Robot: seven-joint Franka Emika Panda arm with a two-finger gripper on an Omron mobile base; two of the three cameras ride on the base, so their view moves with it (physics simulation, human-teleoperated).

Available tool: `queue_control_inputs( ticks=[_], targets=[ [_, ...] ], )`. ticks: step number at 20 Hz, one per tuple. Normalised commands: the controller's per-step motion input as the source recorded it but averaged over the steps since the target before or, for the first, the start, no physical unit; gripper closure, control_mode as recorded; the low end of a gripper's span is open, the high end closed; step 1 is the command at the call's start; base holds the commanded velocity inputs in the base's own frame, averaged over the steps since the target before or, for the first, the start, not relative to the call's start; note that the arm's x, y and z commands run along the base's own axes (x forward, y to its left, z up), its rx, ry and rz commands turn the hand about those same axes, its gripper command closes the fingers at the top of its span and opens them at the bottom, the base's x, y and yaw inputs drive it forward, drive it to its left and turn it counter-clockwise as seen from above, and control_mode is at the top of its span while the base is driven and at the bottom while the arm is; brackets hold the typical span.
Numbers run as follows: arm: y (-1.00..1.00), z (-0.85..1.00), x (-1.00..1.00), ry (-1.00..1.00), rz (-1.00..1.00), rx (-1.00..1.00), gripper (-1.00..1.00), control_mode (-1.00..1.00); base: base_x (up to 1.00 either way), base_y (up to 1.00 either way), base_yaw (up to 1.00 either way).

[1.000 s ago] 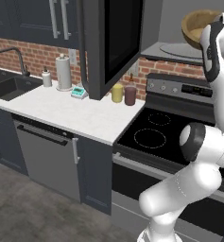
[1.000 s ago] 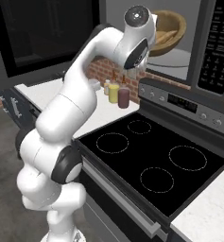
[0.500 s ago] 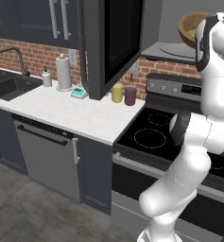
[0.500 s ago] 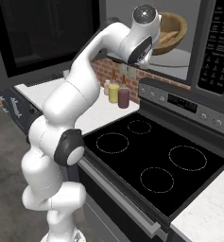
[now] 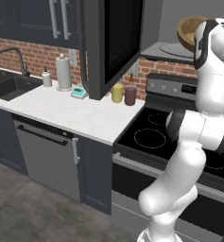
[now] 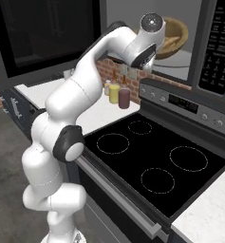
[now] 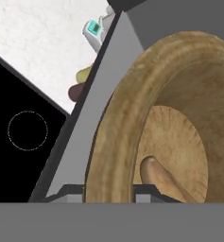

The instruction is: Pick the sweet potato from the sink and place it in the bowl. Then pick the bowl and place it in the microwave. Then close the microwave door and press the start button.

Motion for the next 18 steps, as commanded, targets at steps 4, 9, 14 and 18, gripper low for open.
queue_control_inputs(
  ticks=[4, 9, 14, 18],
  targets=[
    [0.00, -0.30, 0.25, -0.03, 0.00, 0.00, 1.00, -1.00, 0.00, 0.00, 0.00],
    [0.00, -0.20, 0.36, 0.00, 0.00, 0.00, 1.00, -1.00, 0.00, 0.00, 0.00],
    [0.00, -0.04, 0.49, 0.00, 0.00, 0.00, 1.00, -1.00, 0.00, 0.00, 0.00],
    [0.00, -0.07, 0.49, 0.00, 0.00, 0.00, -1.00, -1.00, 0.00, 0.00, 0.00]
  ],
)
